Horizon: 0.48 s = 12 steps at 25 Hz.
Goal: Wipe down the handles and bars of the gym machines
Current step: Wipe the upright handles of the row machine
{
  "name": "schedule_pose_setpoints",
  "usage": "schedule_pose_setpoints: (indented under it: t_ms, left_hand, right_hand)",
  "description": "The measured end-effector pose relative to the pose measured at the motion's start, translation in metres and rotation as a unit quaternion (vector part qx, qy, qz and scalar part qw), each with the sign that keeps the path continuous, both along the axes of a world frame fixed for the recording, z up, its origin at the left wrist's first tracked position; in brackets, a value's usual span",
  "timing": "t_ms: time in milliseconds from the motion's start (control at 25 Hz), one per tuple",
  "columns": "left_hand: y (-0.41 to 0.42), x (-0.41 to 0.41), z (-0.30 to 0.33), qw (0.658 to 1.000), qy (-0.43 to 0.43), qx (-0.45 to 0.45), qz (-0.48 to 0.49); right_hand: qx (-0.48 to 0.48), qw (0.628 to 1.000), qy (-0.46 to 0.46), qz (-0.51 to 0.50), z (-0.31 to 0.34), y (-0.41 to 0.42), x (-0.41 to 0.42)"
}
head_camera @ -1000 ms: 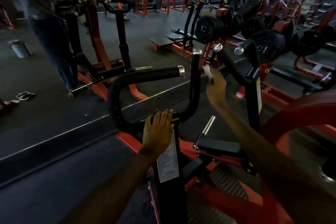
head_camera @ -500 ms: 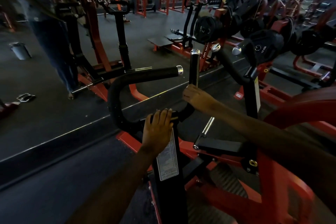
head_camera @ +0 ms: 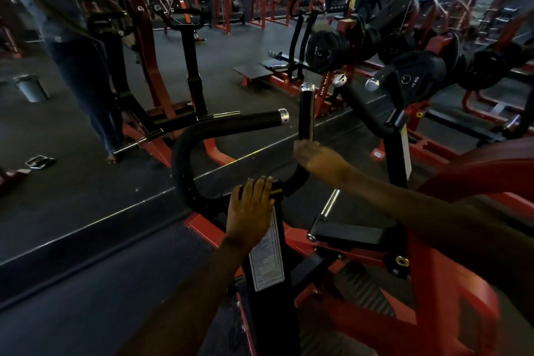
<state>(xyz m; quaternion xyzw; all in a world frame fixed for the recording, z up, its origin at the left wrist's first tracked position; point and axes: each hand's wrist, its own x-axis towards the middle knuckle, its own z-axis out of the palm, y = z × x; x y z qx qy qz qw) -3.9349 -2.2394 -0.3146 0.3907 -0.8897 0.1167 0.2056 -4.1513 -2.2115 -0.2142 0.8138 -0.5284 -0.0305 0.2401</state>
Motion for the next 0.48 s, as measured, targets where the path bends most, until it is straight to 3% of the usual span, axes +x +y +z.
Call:
schedule_pose_setpoints:
  t_ms: [80, 160, 240, 360, 480]
  left_hand:
    - [0.001, 0.000, 0.000, 1.000, 0.003, 0.006, -0.006]
    - [0.000, -0.001, 0.000, 1.000, 0.004, 0.006, -0.006]
    - [0.000, -0.001, 0.002, 1.000, -0.001, 0.010, -0.006]
    - [0.001, 0.000, 0.002, 1.000, -0.001, 0.020, -0.009]
    - [0.001, 0.000, 0.003, 0.999, 0.020, 0.022, -0.011]
  right_hand:
    - [0.020, 0.999, 0.024, 0.027, 0.000, 0.001, 0.001]
    - [0.018, 0.998, -0.064, -0.017, 0.037, -0.018, -0.008]
    - [-0.022, 0.995, -0.073, -0.057, 0.061, -0.049, -0.032]
    - [0.082, 0.991, -0.057, -0.086, 0.073, -0.062, -0.051]
    - [0.043, 0.993, -0.096, -0.052, 0.069, -0.057, -0.062]
